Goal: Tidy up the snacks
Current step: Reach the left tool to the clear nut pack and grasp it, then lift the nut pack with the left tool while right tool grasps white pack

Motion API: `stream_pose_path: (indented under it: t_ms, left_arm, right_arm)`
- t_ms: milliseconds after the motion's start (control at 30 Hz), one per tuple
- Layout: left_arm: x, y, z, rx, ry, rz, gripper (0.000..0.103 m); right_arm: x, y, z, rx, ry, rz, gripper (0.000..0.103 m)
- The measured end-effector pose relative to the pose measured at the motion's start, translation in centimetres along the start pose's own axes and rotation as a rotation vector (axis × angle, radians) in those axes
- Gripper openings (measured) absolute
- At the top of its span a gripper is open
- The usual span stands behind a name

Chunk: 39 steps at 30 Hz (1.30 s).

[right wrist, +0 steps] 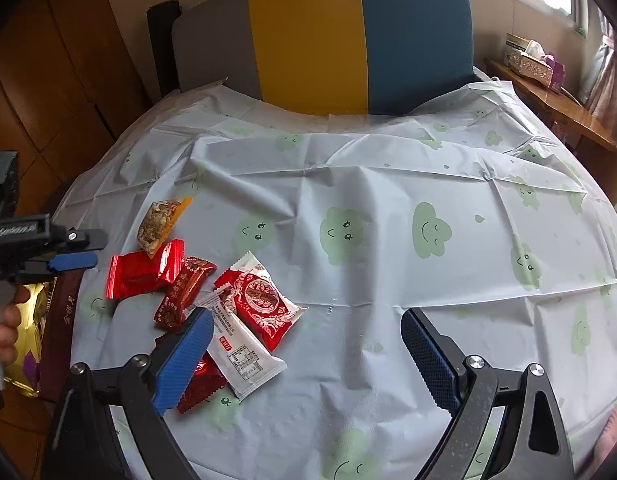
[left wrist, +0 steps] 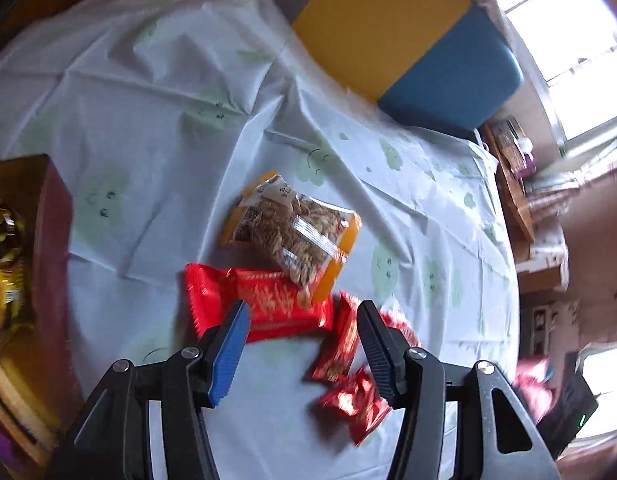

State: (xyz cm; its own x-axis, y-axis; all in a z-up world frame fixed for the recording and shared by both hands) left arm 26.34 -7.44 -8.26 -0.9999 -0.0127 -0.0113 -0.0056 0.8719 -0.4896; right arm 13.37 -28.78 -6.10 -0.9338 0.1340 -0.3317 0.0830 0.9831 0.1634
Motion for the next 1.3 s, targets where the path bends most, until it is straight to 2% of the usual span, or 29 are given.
stream_pose_path:
  t_ms: [100, 200, 333, 467, 533, 633, 700, 767, 933, 1033, 1133, 1233, 1300]
  left_arm:
    - [-2.4, 0.8, 1.8, 0.005, 0.024, -0.085, 0.071]
    - [-4.1, 1.1, 2.8, 0.011, 0.024, -0.137, 0.072]
    - [-5.6, 0.7, 4.1, -0.021, 0.033, -0.147, 0.075]
    - [-6.7, -0.4, 4.5, -0.083, 0.004, -0.112, 0.074]
    - [-7.2, -1.3, 4.8, -0.109, -0.013, -0.072, 0.074]
    - [-7.9, -2.4, 5.8, -0.188, -0.022, 0.006, 0.074]
    - [-8.3, -2.3, 6.5, -0.214, -0.014, 0.006, 0.077]
    - [-8.8, -1.5, 6.5, -0.198, -0.007, -0.031, 0.077]
    - [-9.6, -0.2, 5.6, -0.128, -0.053, -0.15, 0.076]
    - [-9.8, -0.2, 5.7, -0.146, -0.058, -0.158, 0.076]
    - [-9.9, -1.0, 5.8, -0.197, -0.071, -0.105, 0.069]
    - [-9.5, -1.6, 6.3, -0.216, -0.079, -0.061, 0.061]
    - [-9.9, -2.8, 6.7, -0.229, -0.082, -0.006, 0.049]
  right_arm:
    - [-0.1, 0.3, -0.3, -0.018, -0.006, -0.009, 0.095]
    - [-0.2, 0.5, -0.8, -0.043, -0.016, -0.01, 0.096]
    - [-0.3, 0.7, -1.3, -0.069, -0.027, -0.006, 0.098]
    - [-0.3, 0.7, -1.5, -0.093, -0.027, 0.004, 0.098]
    - [-0.3, 0.7, -1.6, -0.097, -0.027, 0.005, 0.098]
    - [-0.2, 1.0, -1.5, -0.1, -0.021, -0.001, 0.098]
    - [-0.1, 1.1, -1.5, -0.1, -0.015, -0.007, 0.098]
    - [-0.1, 1.3, -1.4, -0.103, -0.011, -0.011, 0.098]
    - [0.0, 1.3, -1.3, -0.11, -0.005, -0.014, 0.098]
    - [0.0, 1.4, -1.3, -0.112, -0.002, -0.017, 0.098]
    - [0.0, 1.3, -1.2, -0.111, -0.001, -0.016, 0.098]
    - [-0.1, 1.2, -1.2, -0.106, -0.003, -0.015, 0.098]
    - [-0.1, 1.2, -1.2, -0.101, -0.005, -0.017, 0.098]
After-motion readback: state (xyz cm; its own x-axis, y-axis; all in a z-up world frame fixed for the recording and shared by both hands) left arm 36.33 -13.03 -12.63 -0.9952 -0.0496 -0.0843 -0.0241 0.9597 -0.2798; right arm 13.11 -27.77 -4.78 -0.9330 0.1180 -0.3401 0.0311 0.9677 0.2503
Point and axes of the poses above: each gripper's, at about its wrist camera, not at the fingertips, and z roughly the way its jaws point, y to its left, x to its underside, the point moved 6 cm from there along z, roughly the way its jaws point, and after that the axes turned 14 degrees about y, right-handed, at the moved point
